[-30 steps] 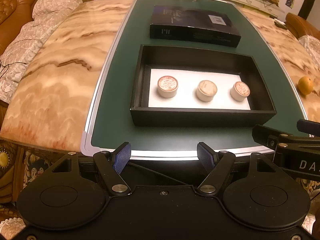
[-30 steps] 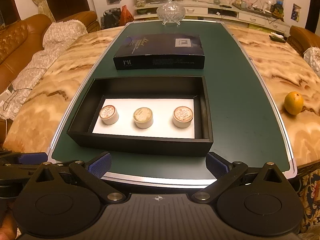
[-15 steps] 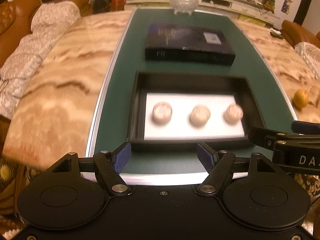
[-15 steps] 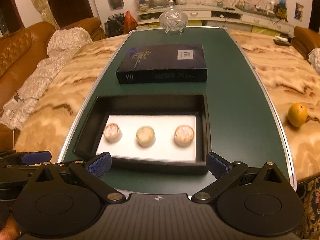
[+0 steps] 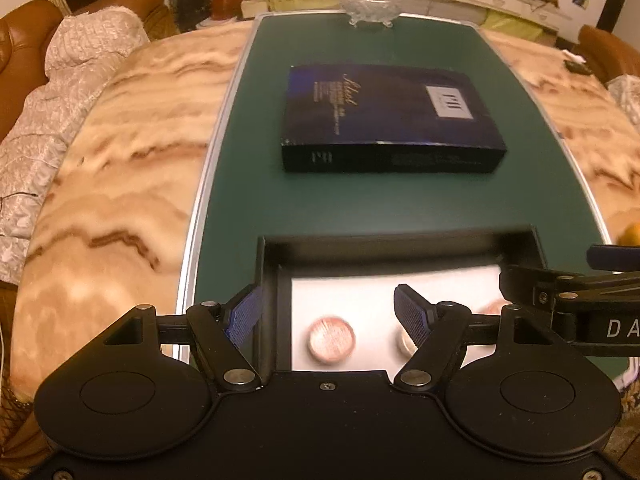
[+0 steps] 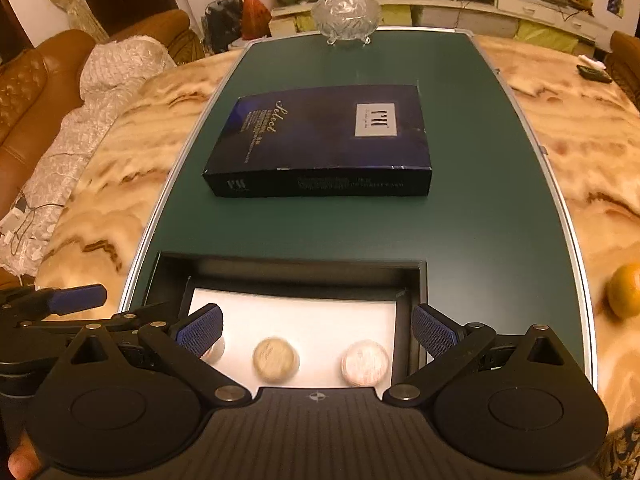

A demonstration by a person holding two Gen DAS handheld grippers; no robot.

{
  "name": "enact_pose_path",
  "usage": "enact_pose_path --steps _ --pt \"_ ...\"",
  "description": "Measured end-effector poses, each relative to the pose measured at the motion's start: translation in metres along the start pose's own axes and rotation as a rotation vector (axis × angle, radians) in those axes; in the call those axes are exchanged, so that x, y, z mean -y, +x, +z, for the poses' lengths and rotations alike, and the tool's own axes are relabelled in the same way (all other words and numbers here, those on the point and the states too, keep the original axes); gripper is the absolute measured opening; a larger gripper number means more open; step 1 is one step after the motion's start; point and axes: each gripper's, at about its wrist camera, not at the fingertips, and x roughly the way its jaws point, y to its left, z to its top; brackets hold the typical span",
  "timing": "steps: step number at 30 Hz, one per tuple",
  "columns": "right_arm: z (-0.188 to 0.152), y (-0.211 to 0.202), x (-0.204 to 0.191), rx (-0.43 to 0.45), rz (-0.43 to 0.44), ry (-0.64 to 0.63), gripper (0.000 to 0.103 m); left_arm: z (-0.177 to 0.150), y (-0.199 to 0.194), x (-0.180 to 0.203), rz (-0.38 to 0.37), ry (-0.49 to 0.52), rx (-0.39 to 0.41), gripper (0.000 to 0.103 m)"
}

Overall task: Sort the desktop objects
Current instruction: 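Move both open tools past the tray toward the dark blue box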

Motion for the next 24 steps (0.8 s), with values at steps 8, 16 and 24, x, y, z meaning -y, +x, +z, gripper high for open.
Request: enact_pose_path --steps 8,16,24 --pt "0.024 0.035 0.008 -0.066 -0.001 0.007 0.103 0.023 0.025 -0.004 -0.008 0.005 -0.046 0.073" --pt "0.026 0.042 0.017 -0.081 0.018 0.025 0.103 0.025 0.034 -0.002 -0.023 -0.001 -0.070 0.073" --pt "0.034 0.035 0.024 -0.054 0.046 0.041 0.103 0.031 0.029 0.002 -0.030 0.033 -0.050 0.074"
